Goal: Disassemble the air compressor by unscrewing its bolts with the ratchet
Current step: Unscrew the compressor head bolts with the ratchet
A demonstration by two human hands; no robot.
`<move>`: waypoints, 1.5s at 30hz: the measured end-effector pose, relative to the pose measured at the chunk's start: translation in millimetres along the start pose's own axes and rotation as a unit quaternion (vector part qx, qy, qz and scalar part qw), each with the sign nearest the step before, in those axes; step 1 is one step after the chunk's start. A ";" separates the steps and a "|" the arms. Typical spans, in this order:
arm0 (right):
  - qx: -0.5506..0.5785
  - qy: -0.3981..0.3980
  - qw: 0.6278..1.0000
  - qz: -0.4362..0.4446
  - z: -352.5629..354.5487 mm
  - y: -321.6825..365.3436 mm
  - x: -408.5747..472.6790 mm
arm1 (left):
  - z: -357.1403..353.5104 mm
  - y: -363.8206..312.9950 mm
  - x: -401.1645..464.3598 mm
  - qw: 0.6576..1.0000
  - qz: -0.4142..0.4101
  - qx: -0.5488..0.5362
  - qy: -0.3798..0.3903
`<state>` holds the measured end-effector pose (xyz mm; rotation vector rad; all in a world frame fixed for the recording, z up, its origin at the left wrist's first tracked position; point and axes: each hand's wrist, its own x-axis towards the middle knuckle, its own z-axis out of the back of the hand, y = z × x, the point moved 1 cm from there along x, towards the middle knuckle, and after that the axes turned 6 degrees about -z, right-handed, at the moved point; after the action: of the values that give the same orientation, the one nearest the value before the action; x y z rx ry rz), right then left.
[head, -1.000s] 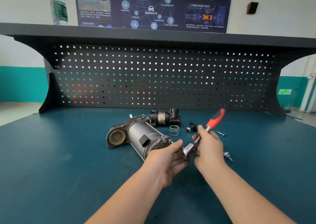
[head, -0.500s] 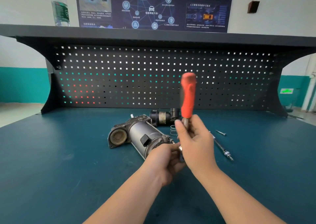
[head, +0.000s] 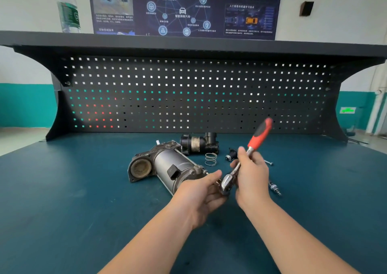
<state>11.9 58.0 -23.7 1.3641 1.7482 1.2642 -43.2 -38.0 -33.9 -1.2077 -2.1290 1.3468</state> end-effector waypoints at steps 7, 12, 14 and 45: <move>-0.299 0.189 0.819 0.452 -8.7 15.3 -35.4 | -0.9 0.2 -2.0 0.999 -0.003 -0.031 0.024; -0.343 0.205 0.769 0.499 -12.8 9.9 -40.2 | 1.0 0.8 -3.3 0.991 -0.009 -0.130 0.035; -0.303 0.180 0.829 0.435 -11.3 8.7 -36.3 | 3.0 0.4 0.8 0.998 0.000 -0.049 0.031; -0.246 0.074 0.907 0.334 -8.4 8.8 -30.3 | -0.8 -3.1 -3.0 0.999 0.004 -0.023 0.029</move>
<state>17.5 26.8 -15.6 1.6255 0.9272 2.0481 -42.4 -40.6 -30.4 -1.2578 -2.1274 1.2572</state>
